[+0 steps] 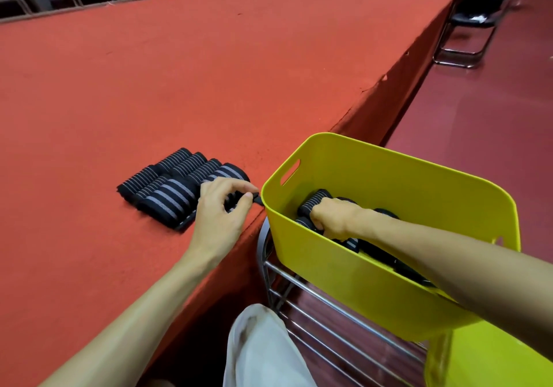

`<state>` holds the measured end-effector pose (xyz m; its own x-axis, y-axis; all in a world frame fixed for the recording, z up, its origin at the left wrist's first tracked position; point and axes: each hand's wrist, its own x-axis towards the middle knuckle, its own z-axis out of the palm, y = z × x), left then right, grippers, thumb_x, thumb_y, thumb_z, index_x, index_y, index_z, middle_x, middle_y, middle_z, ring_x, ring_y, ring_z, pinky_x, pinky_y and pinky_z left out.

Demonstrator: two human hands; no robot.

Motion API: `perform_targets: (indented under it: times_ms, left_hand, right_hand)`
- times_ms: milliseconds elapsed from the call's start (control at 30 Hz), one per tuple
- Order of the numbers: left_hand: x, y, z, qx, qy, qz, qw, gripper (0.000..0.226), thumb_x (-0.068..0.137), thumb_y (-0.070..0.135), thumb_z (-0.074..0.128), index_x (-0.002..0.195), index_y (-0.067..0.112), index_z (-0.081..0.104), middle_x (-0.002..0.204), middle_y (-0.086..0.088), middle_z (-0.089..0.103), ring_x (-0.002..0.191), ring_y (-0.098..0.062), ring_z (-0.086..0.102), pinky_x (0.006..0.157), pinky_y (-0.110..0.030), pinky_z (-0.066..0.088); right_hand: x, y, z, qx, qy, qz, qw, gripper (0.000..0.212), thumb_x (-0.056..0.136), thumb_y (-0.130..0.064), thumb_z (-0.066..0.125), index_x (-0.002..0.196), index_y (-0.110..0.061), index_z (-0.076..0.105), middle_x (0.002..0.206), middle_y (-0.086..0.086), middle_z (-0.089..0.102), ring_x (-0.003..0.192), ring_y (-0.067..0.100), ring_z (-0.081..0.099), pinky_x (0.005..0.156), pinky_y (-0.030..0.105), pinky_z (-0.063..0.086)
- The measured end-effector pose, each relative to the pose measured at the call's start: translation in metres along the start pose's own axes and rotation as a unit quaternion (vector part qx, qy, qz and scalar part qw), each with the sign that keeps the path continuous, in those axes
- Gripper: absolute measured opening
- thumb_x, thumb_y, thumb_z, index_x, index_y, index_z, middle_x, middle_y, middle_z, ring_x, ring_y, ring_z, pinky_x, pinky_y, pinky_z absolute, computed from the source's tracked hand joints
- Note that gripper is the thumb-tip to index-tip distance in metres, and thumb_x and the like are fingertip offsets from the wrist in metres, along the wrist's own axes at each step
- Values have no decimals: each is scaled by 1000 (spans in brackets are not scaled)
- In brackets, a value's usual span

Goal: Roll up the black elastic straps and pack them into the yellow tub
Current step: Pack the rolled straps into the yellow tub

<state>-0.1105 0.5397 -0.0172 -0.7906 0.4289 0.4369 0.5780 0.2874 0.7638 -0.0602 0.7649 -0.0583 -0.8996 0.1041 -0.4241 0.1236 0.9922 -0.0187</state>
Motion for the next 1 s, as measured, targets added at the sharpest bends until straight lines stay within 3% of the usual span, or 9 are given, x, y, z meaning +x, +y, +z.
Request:
perform_targets:
  times_ms: [67, 167, 233, 300, 400, 667, 767, 900, 1000]
  left_hand:
    - [-1, 4, -6, -7, 2, -17, 1000, 28, 90, 14, 62, 80, 40, 63, 86, 22, 61, 97, -6, 47, 82, -15, 36]
    - [-3, 9, -17, -18, 13, -46, 999, 31, 90, 8, 61, 80, 38, 64, 88, 17, 62, 99, -12, 51, 84, -28, 42]
    - [-6, 13, -28, -26, 25, -61, 997, 28, 89, 6, 60, 81, 32, 65, 91, 14, 64, 89, 0, 53, 80, -19, 42]
    - [-10, 14, -40, -38, 37, -79, 996, 22, 89, 3, 59, 83, 23, 67, 92, 8, 65, 76, 7, 53, 68, -7, 40]
    - [-19, 4, -65, -35, 56, -111, 992, 21, 88, 1, 58, 86, 20, 67, 90, 9, 65, 72, 4, 53, 70, -10, 40]
    - [-31, -57, -119, 4, 68, -199, 978, 20, 86, 2, 63, 96, 19, 64, 101, 0, 67, 89, -7, 58, 79, -15, 43]
    - [-27, -86, -125, 14, 78, -218, 973, 21, 88, 10, 65, 106, 20, 62, 112, -1, 63, 95, -10, 57, 80, -14, 42]
    - [-7, -115, -116, 67, 69, -222, 970, 33, 90, 24, 65, 121, 16, 59, 119, -1, 57, 110, -17, 53, 98, -28, 39]
    - [11, -123, -103, 146, 43, -222, 963, 45, 87, 40, 66, 124, 17, 56, 121, -2, 50, 120, -21, 43, 102, -32, 32]
  right_hand:
    - [-10, -1, -14, 6, 28, 11, 1000, 17, 84, -15, 72, 98, -9, 68, 93, 10, 66, 79, 26, 63, 58, 28, 44]
    - [-22, 3, -40, 81, 138, 29, 987, 10, 88, -25, 68, 89, -15, 68, 92, 8, 70, 83, 26, 66, 67, 31, 49]
    - [-29, 0, -59, 162, 219, 21, 962, 13, 88, -30, 68, 83, -18, 68, 87, 6, 70, 81, 21, 66, 76, 34, 53]
    - [-36, -13, -80, 233, 297, -7, 926, 15, 89, -31, 67, 83, -18, 70, 77, 0, 67, 67, 11, 59, 73, 28, 48]
    - [-45, -55, -109, 267, 368, -72, 888, 17, 88, -31, 67, 84, -16, 72, 73, -2, 66, 67, 11, 56, 64, 21, 35]
    - [-9, -147, -131, 231, 306, -211, 899, 15, 89, -29, 66, 83, -17, 70, 69, -4, 64, 65, 10, 54, 62, 21, 36]
    - [14, -161, -131, 211, 275, -234, 908, 14, 90, -28, 65, 83, -16, 70, 71, -5, 66, 67, 9, 56, 61, 16, 39]
    - [43, -171, -132, 213, 263, -249, 908, 11, 89, -27, 66, 85, -19, 71, 71, -10, 65, 66, 2, 56, 64, 17, 42]
    - [59, -168, -130, 225, 257, -245, 907, 9, 89, -28, 66, 84, -23, 70, 71, -9, 67, 67, 5, 58, 65, 18, 43]
